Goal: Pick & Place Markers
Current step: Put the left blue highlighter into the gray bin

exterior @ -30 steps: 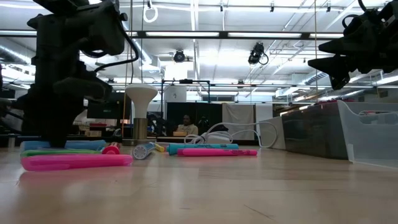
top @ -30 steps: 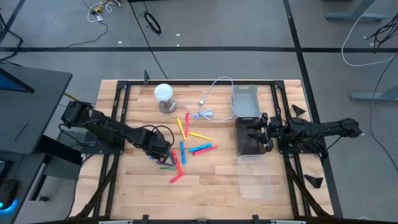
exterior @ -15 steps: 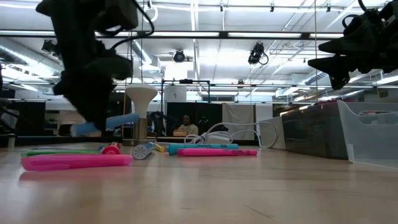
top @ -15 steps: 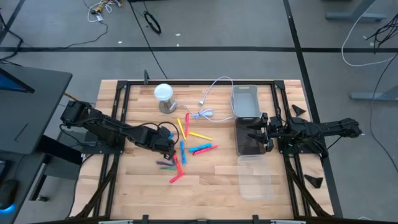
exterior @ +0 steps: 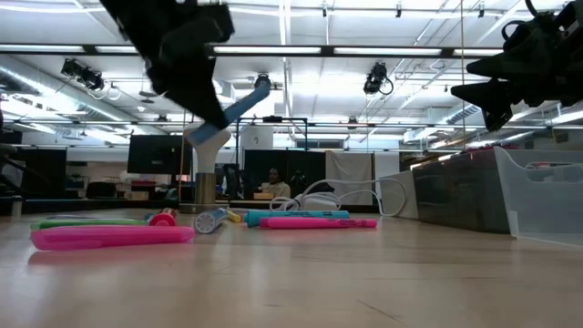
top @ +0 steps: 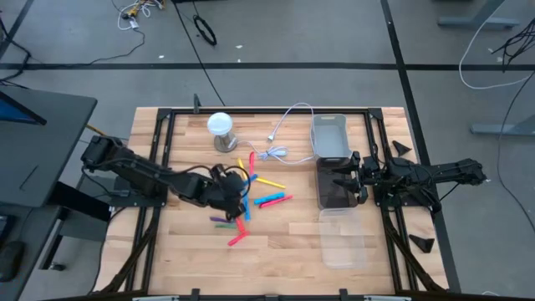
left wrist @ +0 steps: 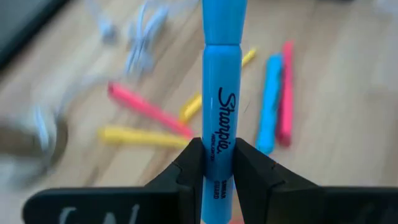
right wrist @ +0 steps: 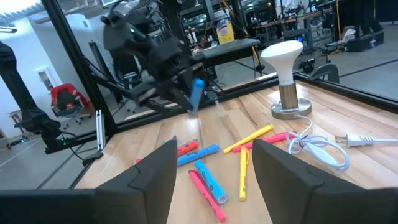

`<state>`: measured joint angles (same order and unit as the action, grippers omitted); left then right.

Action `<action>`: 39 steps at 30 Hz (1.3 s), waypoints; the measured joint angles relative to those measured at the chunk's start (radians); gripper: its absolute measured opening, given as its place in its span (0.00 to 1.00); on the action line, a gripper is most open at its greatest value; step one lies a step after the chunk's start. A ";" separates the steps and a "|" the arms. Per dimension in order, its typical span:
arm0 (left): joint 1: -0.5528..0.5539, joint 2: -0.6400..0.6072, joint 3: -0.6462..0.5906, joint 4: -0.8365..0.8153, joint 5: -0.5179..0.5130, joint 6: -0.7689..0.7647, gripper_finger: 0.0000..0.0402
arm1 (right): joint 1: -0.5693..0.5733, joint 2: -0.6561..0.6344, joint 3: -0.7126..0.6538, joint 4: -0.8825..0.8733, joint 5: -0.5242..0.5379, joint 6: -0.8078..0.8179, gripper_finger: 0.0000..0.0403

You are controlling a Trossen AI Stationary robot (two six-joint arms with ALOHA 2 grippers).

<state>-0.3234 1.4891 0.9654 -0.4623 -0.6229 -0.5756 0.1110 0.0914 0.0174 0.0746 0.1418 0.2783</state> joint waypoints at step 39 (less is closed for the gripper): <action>0.075 0.000 -0.345 1.322 0.236 0.582 0.17 | 0.000 0.009 0.024 0.116 0.019 -0.022 0.55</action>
<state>-0.2484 1.4891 0.6209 0.8599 -0.3870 0.0062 0.1110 0.1000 0.0416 0.1908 0.1612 0.2565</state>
